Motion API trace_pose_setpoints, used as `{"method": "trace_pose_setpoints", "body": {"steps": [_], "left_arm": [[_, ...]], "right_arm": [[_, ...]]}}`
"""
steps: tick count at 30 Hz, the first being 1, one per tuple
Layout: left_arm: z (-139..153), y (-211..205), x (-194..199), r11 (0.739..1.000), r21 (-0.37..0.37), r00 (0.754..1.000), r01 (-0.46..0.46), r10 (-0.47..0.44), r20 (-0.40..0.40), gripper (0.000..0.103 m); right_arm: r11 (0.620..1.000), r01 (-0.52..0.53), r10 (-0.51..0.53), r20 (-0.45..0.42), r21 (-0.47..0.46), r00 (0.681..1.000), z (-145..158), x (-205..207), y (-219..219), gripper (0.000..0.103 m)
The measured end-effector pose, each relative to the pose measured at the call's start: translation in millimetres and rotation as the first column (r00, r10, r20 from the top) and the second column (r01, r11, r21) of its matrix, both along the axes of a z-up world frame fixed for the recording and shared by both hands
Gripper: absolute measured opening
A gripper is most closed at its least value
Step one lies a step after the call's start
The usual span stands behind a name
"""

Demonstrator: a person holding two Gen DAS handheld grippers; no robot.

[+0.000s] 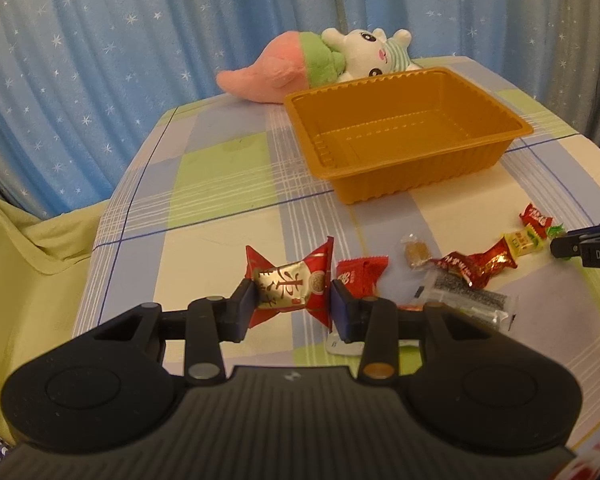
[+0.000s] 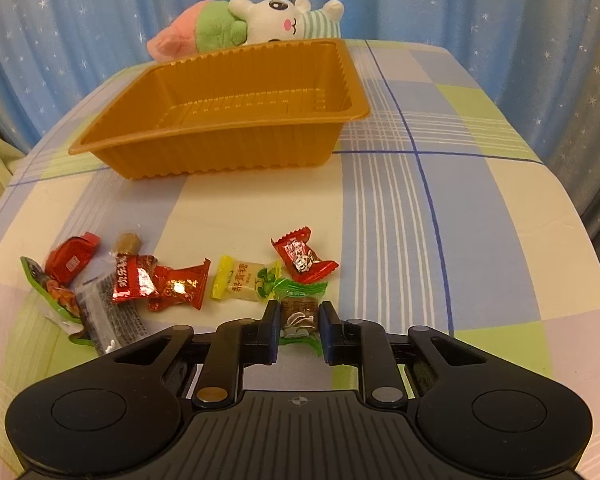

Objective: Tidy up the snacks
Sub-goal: 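Carry both candies over the orange tray and open both grippers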

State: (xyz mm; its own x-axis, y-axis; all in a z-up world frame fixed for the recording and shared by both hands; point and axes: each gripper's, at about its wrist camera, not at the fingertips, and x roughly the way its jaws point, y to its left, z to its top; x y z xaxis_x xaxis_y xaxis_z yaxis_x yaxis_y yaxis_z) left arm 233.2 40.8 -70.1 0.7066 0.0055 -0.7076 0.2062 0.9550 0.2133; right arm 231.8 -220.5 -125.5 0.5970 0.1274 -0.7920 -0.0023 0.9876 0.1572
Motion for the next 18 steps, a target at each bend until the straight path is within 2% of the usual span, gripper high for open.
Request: {"method": "trace_pose_setpoints", "body": {"steps": [8,18], "left_arm": [[21,-20,22,0.997,-0.039,0.997,0.071,-0.07,0.038,0.038],[32,-62,80,0.982,-0.087,0.982,0.168,-0.159,0.098,0.038]], "right_arm": [[0.998,-0.03,0.027,0.071,0.046,0.997,39,6,-1,0.021],[0.996,-0.073,0.063,0.153,0.057,0.986,68,48,4,0.021]]}}
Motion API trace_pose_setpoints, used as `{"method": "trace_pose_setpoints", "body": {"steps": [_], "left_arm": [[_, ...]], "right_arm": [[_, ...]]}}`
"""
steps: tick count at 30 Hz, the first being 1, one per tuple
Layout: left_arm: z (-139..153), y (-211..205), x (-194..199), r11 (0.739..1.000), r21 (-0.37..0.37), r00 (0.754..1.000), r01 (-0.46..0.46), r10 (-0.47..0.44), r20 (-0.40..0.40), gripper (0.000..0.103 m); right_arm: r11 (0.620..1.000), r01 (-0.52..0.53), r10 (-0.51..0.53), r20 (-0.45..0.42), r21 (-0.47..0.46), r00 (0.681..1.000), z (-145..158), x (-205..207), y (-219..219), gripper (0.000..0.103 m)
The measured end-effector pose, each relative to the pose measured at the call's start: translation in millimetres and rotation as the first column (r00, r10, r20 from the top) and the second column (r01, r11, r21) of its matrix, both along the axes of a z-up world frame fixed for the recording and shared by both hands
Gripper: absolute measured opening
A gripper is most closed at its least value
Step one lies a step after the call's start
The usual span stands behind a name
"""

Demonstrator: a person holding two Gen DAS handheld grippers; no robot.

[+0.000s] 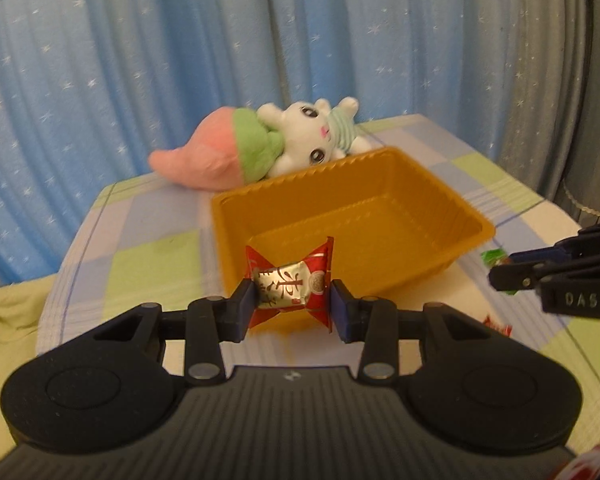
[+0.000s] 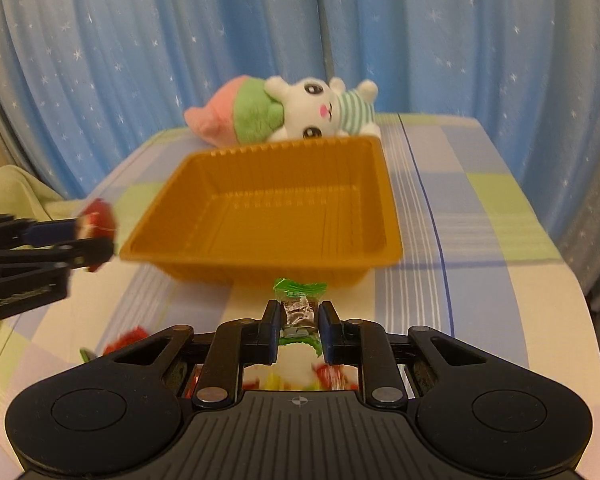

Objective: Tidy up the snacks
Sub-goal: 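Carry both candies over the orange tray and open both grippers, then withdraw both grippers from the tray back toward the candy pile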

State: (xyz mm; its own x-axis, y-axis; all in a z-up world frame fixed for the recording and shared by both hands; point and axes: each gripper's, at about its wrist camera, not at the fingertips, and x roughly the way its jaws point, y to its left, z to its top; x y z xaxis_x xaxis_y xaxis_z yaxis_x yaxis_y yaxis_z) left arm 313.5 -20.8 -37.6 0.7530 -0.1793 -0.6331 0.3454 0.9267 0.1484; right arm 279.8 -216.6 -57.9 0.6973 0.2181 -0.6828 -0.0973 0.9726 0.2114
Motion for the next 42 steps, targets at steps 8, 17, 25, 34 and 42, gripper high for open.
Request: {"method": "trace_pose_setpoints", "body": {"steps": [8,17,25,34,42], "left_arm": [[-13,-33,51,0.998,-0.004,0.998,0.061,-0.061,-0.028,0.038],[-41,-56,89,0.996,0.011,0.991,0.084,-0.082,-0.103,0.038],[-59,-60,113,0.999,0.018,0.985,0.05,-0.047,-0.165,0.038],[-68,-60,130,0.999,0.033,0.983,0.038,-0.032,-0.181,0.039],[-62,-48,126,0.999,0.01,0.982,0.031,-0.028,-0.189,0.045]], "right_arm": [[1.0,0.013,-0.013,0.025,0.011,1.0,4,34,-8,0.021],[0.999,0.041,-0.041,0.018,0.019,0.999,-1,66,-22,0.021],[0.998,0.051,-0.051,0.005,0.03,0.999,-6,83,-26,0.021],[0.998,0.053,-0.053,-0.007,0.034,0.999,-10,90,-28,0.021],[0.997,0.055,-0.055,-0.013,0.046,0.998,-13,95,-30,0.021]]}}
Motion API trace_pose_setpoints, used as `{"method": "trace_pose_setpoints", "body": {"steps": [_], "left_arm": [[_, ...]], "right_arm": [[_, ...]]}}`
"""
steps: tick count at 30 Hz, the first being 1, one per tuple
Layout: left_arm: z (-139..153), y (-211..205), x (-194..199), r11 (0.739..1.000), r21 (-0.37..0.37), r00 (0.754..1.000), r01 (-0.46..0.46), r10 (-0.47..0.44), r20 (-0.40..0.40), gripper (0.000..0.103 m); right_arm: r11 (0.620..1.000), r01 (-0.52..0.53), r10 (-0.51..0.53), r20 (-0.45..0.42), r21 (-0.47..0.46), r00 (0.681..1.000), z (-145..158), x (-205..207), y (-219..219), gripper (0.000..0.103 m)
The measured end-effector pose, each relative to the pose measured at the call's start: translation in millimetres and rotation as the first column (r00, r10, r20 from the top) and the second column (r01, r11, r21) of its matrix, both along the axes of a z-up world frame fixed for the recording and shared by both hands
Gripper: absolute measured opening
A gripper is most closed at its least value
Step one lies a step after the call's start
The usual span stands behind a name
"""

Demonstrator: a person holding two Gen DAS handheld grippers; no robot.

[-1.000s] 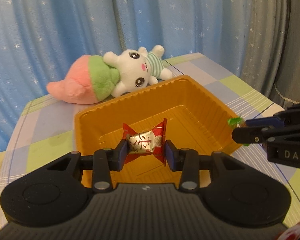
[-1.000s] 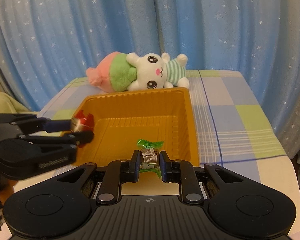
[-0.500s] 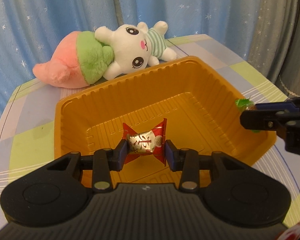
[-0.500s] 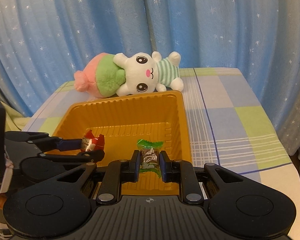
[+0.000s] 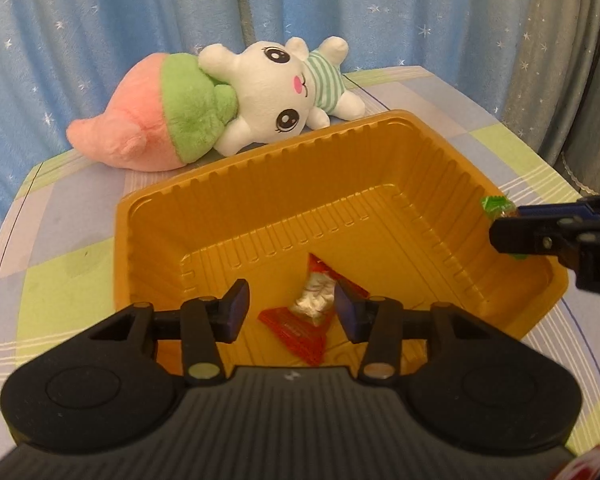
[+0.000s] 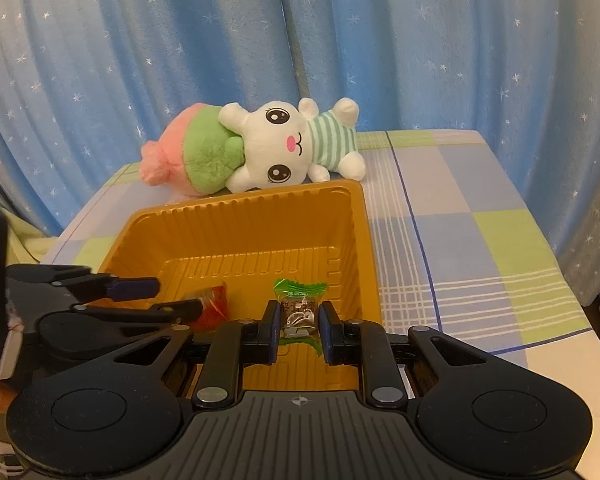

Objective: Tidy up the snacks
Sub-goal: 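Withdraw both grippers from the tray back toward the candy pile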

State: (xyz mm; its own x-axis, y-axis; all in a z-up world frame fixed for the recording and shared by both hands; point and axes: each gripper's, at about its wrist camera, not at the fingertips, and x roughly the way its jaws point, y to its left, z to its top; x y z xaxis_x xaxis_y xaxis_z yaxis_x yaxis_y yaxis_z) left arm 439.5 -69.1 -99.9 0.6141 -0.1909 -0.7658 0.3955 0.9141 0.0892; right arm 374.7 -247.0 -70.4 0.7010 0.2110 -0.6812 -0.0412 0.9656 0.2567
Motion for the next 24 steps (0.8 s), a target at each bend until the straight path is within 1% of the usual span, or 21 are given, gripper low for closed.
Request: {"method": "trace_pose_setpoints", "body": {"steps": [3,5,8,10,14,24], "left_arm": [[5,10,-6,0.999,-0.027,1.0,-0.022,0.022,-0.014,0.046],[8,18,-9,0.998,-0.034,0.999,-0.048,0.047,-0.02,0.049],[12,26,-13,0.996,-0.013,0.996,-0.083,0.083,-0.018,0.05],[15,31,-15,0.994,0.001,0.994,-0.107,0.107,-0.014,0.053],[20,44,-16,0.989,-0.005,0.988,-0.149,0.148,-0.03,0.058],[27,65,-26,0.98,-0.029,0.98,-0.198,0.197,-0.042,0.06]], "right_arm": [[1.0,-0.005,0.005,-0.001,0.006,1.0,-1,2,-1,0.021],[1.0,-0.012,0.012,-0.006,0.008,1.0,-3,4,-1,0.021],[1.0,-0.022,0.022,-0.014,0.011,1.0,-5,7,0,0.021],[0.999,-0.031,0.031,-0.018,0.011,0.999,-7,9,4,0.021],[0.999,-0.051,0.051,-0.023,0.012,0.998,-9,14,11,0.021],[0.997,-0.072,0.072,-0.025,0.007,0.997,-11,22,24,0.021]]}}
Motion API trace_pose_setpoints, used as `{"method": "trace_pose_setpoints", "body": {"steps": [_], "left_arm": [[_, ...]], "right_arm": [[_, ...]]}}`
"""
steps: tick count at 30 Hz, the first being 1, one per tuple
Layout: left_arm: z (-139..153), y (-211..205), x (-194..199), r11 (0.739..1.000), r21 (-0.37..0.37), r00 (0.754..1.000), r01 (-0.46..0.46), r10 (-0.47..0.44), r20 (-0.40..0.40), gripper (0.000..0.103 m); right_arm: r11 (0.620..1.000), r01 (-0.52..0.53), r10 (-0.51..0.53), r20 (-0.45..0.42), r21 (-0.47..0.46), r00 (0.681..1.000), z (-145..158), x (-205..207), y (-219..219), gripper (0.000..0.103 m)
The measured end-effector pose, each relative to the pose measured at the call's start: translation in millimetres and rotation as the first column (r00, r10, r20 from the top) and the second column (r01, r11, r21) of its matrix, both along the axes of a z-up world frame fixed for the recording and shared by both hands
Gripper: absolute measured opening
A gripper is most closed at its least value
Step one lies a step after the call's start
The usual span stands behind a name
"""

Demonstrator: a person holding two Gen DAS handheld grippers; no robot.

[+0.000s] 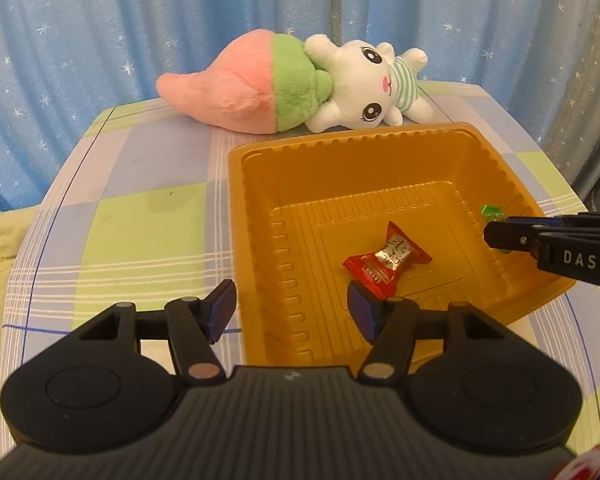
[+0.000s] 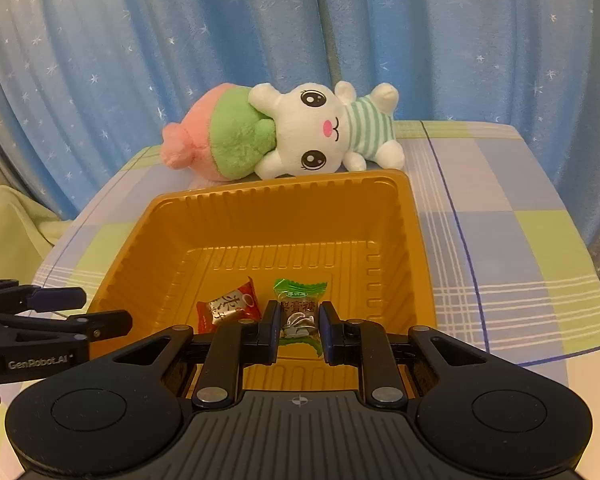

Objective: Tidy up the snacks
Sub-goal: 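Withdraw both grippers from the tray back toward the candy pile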

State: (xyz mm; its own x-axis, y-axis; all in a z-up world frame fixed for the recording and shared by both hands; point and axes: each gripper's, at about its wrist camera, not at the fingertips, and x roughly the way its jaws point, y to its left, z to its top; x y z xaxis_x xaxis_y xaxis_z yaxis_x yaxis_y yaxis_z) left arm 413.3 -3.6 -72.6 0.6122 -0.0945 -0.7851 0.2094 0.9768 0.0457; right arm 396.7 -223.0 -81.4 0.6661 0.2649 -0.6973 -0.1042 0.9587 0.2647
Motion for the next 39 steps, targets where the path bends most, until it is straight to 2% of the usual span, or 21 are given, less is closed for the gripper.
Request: {"method": "trace_pose_setpoints", "body": {"steps": [3,5,9,14,17,26,39], "left_arm": [[2,4,-3,1.0,-0.003,1.0,-0.012,0.012,-0.001,0.06],[4,7,-5,1.0,-0.005,1.0,-0.017,0.017,0.001,0.061],[7,11,-10,1.0,-0.004,1.0,-0.028,0.028,0.007,0.07],[13,17,-23,0.999,-0.005,0.999,-0.036,0.036,0.016,0.072],[17,19,-33,0.999,0.007,0.999,-0.036,0.036,0.027,0.077],[25,23,-71,0.999,0.033,0.999,-0.017,0.016,0.042,0.079],[30,39,-128,0.998,0.001,0.998,-0.062,0.062,0.02,0.079]], "right_arm": [[1.0,0.003,-0.003,0.009,-0.002,1.0,0,2,3,0.021],[1.0,0.009,-0.009,0.046,-0.014,0.999,2,0,5,0.021],[1.0,0.02,-0.02,0.039,0.021,0.999,3,3,2,0.025],[0.998,0.058,-0.06,0.053,0.036,0.997,9,-11,-9,0.054],[0.996,0.073,-0.076,0.057,0.052,0.995,13,-25,-16,0.059],[0.989,0.125,-0.129,0.04,0.081,0.991,20,-69,-38,0.063],[0.988,0.126,-0.128,0.009,0.086,0.992,27,-132,-44,0.064]]}}
